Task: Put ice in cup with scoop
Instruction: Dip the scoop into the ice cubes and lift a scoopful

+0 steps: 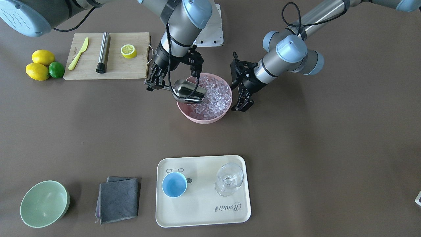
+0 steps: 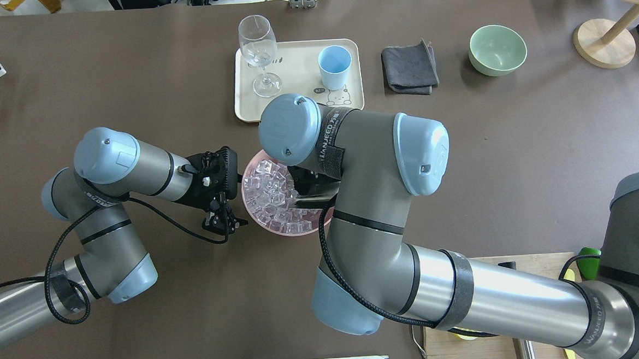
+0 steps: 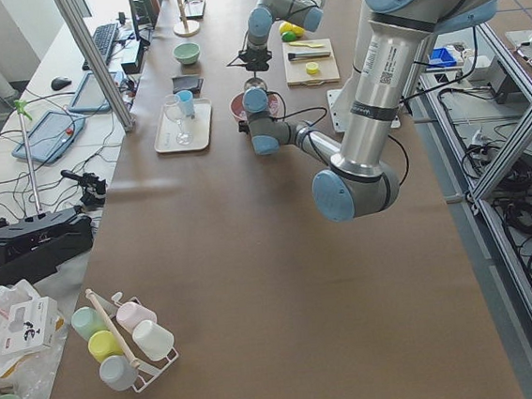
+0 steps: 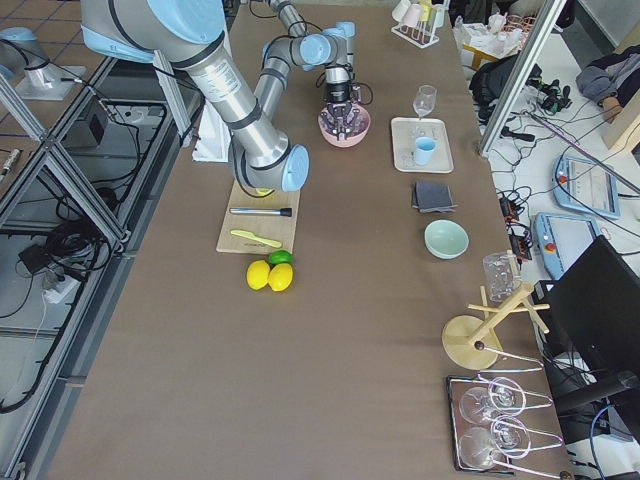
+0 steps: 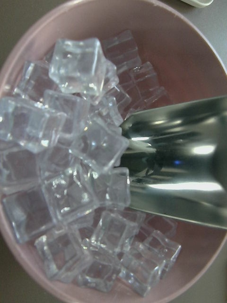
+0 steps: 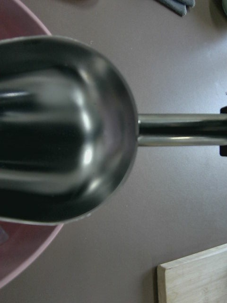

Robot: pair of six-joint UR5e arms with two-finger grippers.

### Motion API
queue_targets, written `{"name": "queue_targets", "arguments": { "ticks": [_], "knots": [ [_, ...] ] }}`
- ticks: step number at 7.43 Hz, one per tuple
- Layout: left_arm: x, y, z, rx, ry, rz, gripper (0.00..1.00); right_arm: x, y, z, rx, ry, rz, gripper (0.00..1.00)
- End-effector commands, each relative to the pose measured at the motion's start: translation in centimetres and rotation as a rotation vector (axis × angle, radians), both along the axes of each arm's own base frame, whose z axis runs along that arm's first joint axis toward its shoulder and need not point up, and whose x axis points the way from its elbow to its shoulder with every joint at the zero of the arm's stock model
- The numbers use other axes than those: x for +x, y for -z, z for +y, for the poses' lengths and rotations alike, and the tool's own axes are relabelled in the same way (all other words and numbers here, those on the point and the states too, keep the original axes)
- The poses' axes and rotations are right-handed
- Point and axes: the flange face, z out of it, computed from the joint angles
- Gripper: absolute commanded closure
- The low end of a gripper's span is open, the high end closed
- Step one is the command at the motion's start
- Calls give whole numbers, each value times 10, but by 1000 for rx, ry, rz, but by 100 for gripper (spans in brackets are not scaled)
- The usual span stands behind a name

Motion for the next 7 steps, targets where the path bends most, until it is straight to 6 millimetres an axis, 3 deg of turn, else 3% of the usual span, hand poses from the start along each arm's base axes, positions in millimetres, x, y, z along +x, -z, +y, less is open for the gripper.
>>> {"name": "queue_targets", "arguments": {
  "ticks": [1,3,7],
  "knots": [
    [-3,-1,-1,-1,1,0,1,-7,-5,-3,18,-4,-41,100],
    [-9,-4,-6,0,6,-1,1,-10,-24,-5,31,-4,-65,100],
    [-19,-19,-4,4,5,9,1,-17,-31,-7,39,-16,-117,100]
  ]
}}
